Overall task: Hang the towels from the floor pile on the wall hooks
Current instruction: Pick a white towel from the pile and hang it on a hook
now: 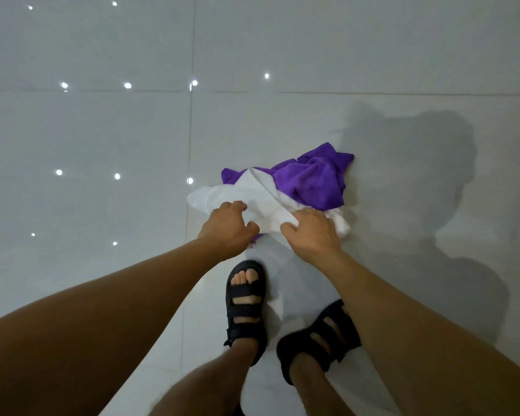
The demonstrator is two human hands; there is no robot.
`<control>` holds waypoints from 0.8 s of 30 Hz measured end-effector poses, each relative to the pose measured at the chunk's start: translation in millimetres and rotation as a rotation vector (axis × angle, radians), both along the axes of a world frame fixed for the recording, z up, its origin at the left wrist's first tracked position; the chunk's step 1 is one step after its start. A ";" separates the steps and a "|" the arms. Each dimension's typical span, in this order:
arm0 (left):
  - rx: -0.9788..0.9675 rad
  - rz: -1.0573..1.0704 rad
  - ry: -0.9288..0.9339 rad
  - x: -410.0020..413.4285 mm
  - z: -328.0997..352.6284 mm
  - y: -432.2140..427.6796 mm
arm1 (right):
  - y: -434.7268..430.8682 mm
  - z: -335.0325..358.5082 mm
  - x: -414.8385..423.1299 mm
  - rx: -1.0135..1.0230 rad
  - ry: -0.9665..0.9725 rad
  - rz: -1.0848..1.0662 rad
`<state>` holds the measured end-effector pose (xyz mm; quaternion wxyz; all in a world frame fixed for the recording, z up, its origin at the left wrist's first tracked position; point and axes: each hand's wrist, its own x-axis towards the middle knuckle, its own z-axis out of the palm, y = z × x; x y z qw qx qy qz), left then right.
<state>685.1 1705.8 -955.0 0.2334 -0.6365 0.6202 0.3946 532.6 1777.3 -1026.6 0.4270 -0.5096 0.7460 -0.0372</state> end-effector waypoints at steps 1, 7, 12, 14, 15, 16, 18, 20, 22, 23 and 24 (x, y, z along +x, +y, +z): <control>0.002 -0.008 0.008 -1.5 18.3 -0.7 | -3.3 25.8 -4.1 -0.016 -0.070 -0.084; 0.028 -0.049 0.136 -36.2 160.4 -17.1 | -38.1 219.6 -55.4 -0.083 -0.558 -0.770; -0.024 -0.294 0.485 -105.9 318.6 -44.4 | -44.4 398.4 -118.8 -0.096 -0.598 -0.590; -0.008 -0.507 0.565 -138.0 376.1 -53.8 | -41.7 462.9 -141.2 -0.085 -0.528 -0.425; 0.008 -0.573 0.567 -153.3 403.8 -56.5 | -39.7 494.4 -152.8 -0.103 -0.485 -0.376; 0.026 -0.607 0.564 -167.2 430.3 -57.4 | -36.5 524.6 -164.6 -0.131 -0.440 -0.344; 0.043 -0.638 0.564 -191.2 477.0 -53.7 | -24.4 577.1 -190.0 -0.173 -0.328 -0.282; 0.004 -0.686 0.549 -210.2 514.1 -50.3 | -7.3 621.6 -217.6 -0.123 -0.183 -0.169; -0.049 -0.758 0.535 -227.9 545.3 -47.9 | 10.5 659.4 -242.1 -0.010 -0.073 -0.063; -0.049 -0.795 0.535 -236.3 560.0 -45.2 | 18.4 675.7 -251.2 0.015 -0.008 -0.022; -0.032 -0.818 0.545 -245.3 574.3 -41.9 | 24.8 691.3 -258.5 -0.001 0.066 -0.006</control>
